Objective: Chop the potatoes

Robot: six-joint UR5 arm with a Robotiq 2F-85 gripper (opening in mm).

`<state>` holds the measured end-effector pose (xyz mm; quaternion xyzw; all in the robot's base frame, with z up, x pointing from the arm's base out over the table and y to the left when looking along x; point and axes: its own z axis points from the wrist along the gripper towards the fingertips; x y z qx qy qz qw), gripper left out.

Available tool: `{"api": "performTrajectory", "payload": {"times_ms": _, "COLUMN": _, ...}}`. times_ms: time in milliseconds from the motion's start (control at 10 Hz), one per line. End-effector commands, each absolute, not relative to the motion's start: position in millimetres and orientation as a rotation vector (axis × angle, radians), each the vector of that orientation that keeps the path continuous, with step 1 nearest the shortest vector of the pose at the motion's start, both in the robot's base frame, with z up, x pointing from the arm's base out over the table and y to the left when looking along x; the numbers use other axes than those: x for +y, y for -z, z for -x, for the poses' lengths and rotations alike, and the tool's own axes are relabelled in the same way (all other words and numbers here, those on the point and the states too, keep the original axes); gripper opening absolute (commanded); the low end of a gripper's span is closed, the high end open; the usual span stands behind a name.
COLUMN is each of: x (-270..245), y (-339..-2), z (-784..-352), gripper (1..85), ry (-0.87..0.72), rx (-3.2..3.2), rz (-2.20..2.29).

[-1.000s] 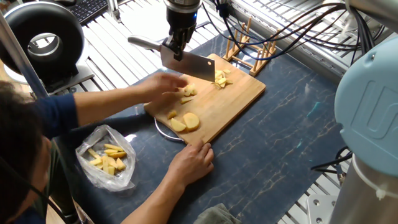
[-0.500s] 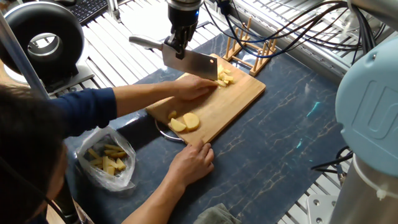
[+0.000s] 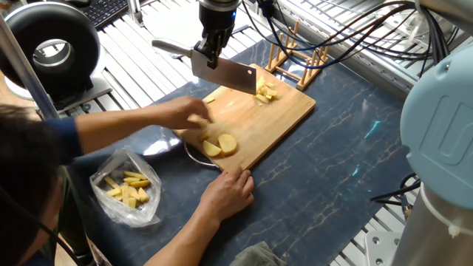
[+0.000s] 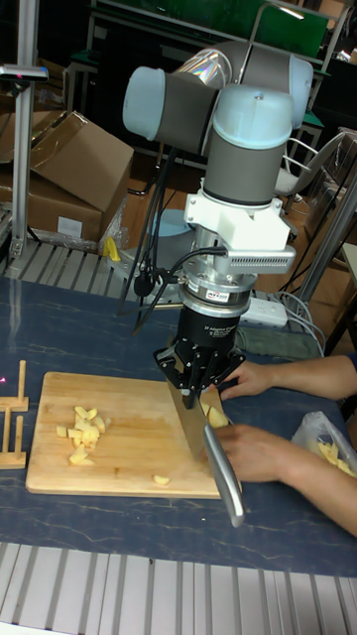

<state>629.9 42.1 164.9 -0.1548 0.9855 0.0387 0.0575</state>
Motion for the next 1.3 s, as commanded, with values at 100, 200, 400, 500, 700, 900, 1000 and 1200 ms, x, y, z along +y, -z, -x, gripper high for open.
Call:
{"api": "performTrajectory", "payload": {"times_ms": 100, "x": 41.9, "y": -166.8, "z": -633.1, "gripper": 1.0, "ry": -0.120, "rx": 2.977, "rz": 0.459}}
{"api": "performTrajectory", "payload": {"times_ms": 200, "x": 41.8, "y": -166.9, "z": -632.6, "gripper": 1.0, "ry": -0.118, "rx": 2.976, "rz": 0.471}}
{"api": "performTrajectory", "payload": {"times_ms": 400, "x": 42.1, "y": -167.1, "z": -633.4, "gripper": 1.0, "ry": -0.118, "rx": 2.970, "rz": 0.486}}
{"api": "performTrajectory", "payload": {"times_ms": 500, "x": 43.4, "y": -167.3, "z": -634.8, "gripper": 1.0, "ry": -0.126, "rx": 2.965, "rz": 0.482}}
{"api": "performTrajectory", "payload": {"times_ms": 700, "x": 41.0, "y": -167.8, "z": -634.3, "gripper": 1.0, "ry": -0.123, "rx": 2.970, "rz": 0.478}}
{"api": "performTrajectory", "payload": {"times_ms": 900, "x": 38.0, "y": -168.1, "z": -635.8, "gripper": 1.0, "ry": -0.109, "rx": 2.970, "rz": 0.451}}
{"api": "performTrajectory", "payload": {"times_ms": 1000, "x": 34.1, "y": -166.8, "z": -636.5, "gripper": 1.0, "ry": -0.092, "rx": 2.974, "rz": 0.436}}
{"api": "performTrajectory", "payload": {"times_ms": 1200, "x": 35.0, "y": -166.3, "z": -634.7, "gripper": 1.0, "ry": -0.099, "rx": 2.983, "rz": 0.424}}
